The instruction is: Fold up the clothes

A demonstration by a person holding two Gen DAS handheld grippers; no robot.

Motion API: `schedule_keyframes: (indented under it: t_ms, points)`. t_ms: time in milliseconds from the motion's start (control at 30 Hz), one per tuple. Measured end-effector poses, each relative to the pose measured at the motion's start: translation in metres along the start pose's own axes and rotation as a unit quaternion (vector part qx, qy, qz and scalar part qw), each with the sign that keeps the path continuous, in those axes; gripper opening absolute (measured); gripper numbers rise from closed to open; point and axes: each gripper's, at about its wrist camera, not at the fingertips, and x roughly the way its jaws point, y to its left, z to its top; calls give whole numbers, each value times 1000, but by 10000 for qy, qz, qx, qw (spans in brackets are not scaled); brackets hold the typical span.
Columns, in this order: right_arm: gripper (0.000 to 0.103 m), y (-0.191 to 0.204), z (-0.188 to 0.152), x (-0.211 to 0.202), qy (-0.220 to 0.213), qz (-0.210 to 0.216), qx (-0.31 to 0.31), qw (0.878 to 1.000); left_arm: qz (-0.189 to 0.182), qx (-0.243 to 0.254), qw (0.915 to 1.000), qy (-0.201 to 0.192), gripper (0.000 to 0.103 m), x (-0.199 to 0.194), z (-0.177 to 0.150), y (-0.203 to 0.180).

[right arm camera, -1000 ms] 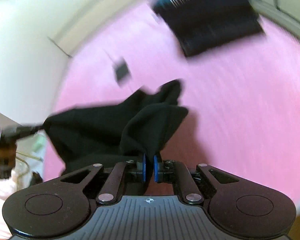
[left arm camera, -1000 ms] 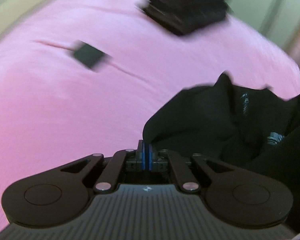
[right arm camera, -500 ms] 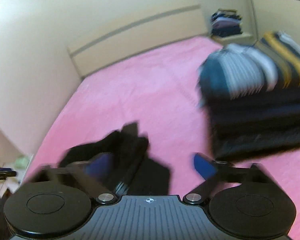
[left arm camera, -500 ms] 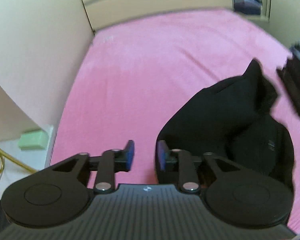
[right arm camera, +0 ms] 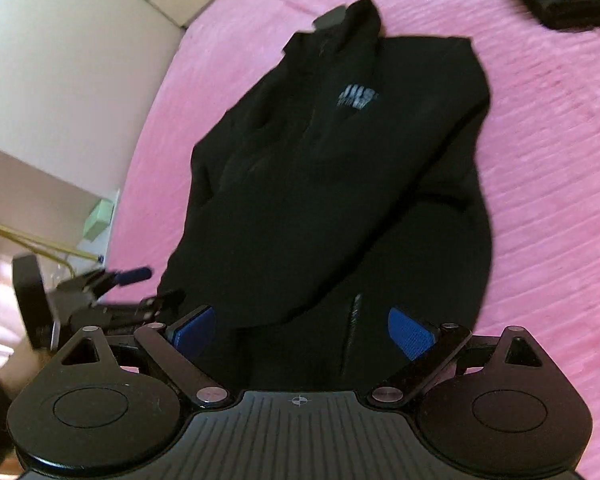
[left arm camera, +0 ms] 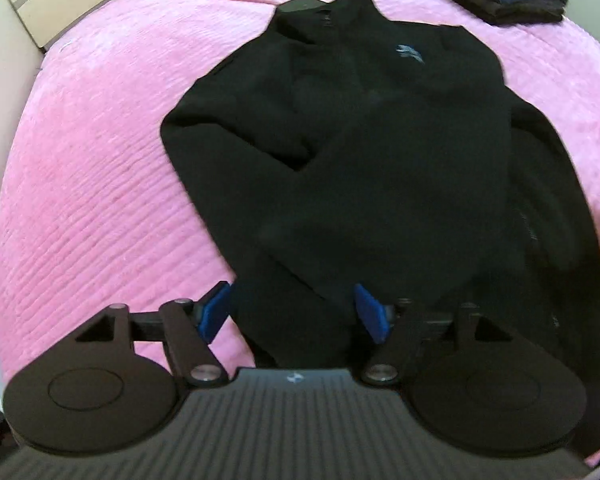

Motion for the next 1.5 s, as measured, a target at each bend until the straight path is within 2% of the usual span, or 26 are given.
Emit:
schedule_keyframes:
  t_ms: [67,100,133,167,200,267,400,500,567,633,733,767,800,867,900,1000,1067,1167,1233,1267,1300,1333,1400,1500]
  points:
    - [96,2,0,5,29,-40,-14,10000,-224,-59,9997,68,70,10,-1,8]
    - [96,1,1,6,16,-69,19,10000,-408,-102,9990,151,62,17,1,11]
    - [96,0,2,7,2,-99,52,9999,-619,-150,9976,273,50,25,4,12]
    - [96,-1,3,3,-42,-158,133,9998,-798,-188,9959,378,21,31,8,12]
    - [96,-3,4,-3,-142,-231,259,9993,-854,-178,9953,419,7,29,11,8]
    - [96,-10,9,-16,-304,-313,417,9982,-755,-1,9966,327,0,14,17,-6]
    - [96,-43,14,-60,-649,-495,852,9930,-1179,146,9929,-58,0,-42,33,-44]
    - [96,-77,17,-94,-860,-678,1219,9865,-1548,532,9856,-428,0,-86,52,-95]
    - [96,-98,18,-114,-922,-772,1313,9840,-1571,617,9839,-586,0,-97,63,-115]
    - [96,-112,19,-128,-947,-855,1305,9832,-1365,662,9867,-589,6,-91,68,-121]
    - [96,-118,18,-121,-790,-886,1140,9864,-680,848,9935,-336,23,-64,61,-103]
    - [96,-116,18,-116,-719,-866,1089,9877,-490,786,9955,-198,37,-52,58,-87]
    - [96,-110,17,-109,-646,-849,979,9895,-387,649,9971,-59,44,-42,54,-69]
    - [96,-96,13,-95,-524,-802,781,9923,-234,394,9988,191,48,-22,46,-31]
    - [96,-87,10,-87,-486,-723,715,9936,-215,285,9989,289,53,-13,42,-14]
    - [103,-62,-1,-64,-467,-570,581,9956,-493,60,9978,429,64,15,34,22]
    - [103,-54,-11,-51,-418,-572,670,9952,-705,-85,9961,524,67,34,29,44]
    - [103,-47,-28,-30,-211,-588,896,9940,-1291,-183,9895,628,65,62,27,60]
    - [103,-43,-36,-24,-90,-640,1054,9923,-1520,-176,9864,602,40,64,25,61]
    - [103,-41,-38,-24,-79,-644,1115,9916,-1505,-147,9866,607,22,59,24,60]
    - [103,-40,-39,-26,-101,-643,1177,9909,-1483,-110,9870,609,9,53,24,58]
    - [103,-40,-37,-31,-154,-675,1224,9901,-1461,-66,9875,592,2,41,23,55]
    - [103,-41,-33,-41,-263,-741,1315,9882,-1548,-36,9868,478,2,13,25,46]
    - [103,-55,-25,-68,-585,-891,1563,9819,-1875,86,9820,207,2,-33,39,17]
